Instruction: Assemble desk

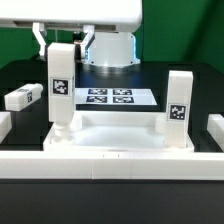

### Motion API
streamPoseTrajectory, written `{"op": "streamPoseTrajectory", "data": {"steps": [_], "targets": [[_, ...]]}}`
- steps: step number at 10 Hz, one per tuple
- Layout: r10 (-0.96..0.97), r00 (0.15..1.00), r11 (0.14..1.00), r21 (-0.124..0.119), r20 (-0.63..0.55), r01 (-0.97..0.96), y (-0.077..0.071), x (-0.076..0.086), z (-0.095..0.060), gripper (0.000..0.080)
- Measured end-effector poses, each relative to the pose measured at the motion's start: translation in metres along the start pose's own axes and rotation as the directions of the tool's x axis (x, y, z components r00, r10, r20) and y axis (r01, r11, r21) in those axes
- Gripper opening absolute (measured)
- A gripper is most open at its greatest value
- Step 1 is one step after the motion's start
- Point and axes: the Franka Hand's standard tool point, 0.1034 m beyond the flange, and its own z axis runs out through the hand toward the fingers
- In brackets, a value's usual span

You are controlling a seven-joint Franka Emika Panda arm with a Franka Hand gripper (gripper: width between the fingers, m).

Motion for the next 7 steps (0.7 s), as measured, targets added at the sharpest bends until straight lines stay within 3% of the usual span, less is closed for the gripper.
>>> {"op": "streamPoseTrajectory", "data": {"steps": [7], "targets": [[-0.003, 1.0, 1.0, -0.002, 0.005, 0.003, -0.001, -0.0016, 0.0089, 0.0289]]}}
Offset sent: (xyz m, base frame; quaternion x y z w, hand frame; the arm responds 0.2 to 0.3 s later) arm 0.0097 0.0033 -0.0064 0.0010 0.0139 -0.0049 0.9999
